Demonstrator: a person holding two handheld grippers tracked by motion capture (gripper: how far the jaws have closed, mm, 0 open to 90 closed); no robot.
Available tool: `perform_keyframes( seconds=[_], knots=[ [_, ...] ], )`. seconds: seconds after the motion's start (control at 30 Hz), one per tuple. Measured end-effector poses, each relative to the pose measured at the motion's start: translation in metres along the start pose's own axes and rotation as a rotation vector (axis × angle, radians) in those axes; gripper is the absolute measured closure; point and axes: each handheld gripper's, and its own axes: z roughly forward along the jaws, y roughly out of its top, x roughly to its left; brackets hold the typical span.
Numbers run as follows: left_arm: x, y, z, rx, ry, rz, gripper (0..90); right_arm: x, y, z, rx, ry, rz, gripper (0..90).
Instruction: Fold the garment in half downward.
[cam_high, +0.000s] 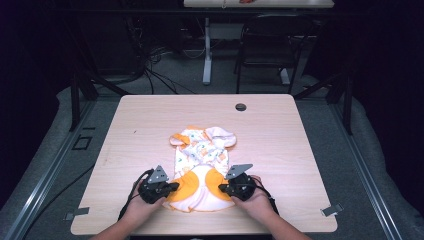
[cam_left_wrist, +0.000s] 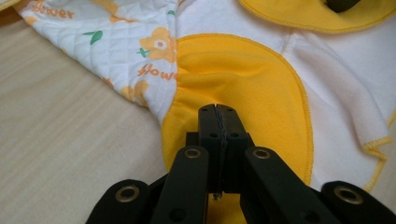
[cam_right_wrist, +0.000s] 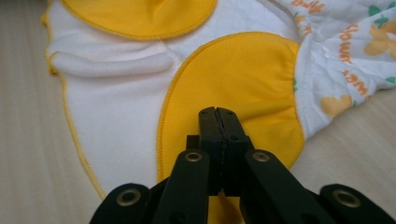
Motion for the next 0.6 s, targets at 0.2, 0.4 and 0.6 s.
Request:
perform_keyframes(
  seconds=[0.2,0.4,0.6],
  knots=[
    [-0.009,-0.010,-0.009,-0.007,-0.036,-0.011,90.0,0.014,-0.009,-0.006,-0.005,0.045,-0.017,90.0],
    [-0.014,-0.015,-0.014,-0.007,-0.062,-0.022,90.0,0.018,-0.015,-0.009,-0.018,0.063,-0.004,90.0],
    [-0.010,-0.015,-0.013,-0.002,-0.088,-0.055,90.0,0.022,-0.015,-0.009,-0.015,0.061,-0.008,90.0]
  ],
)
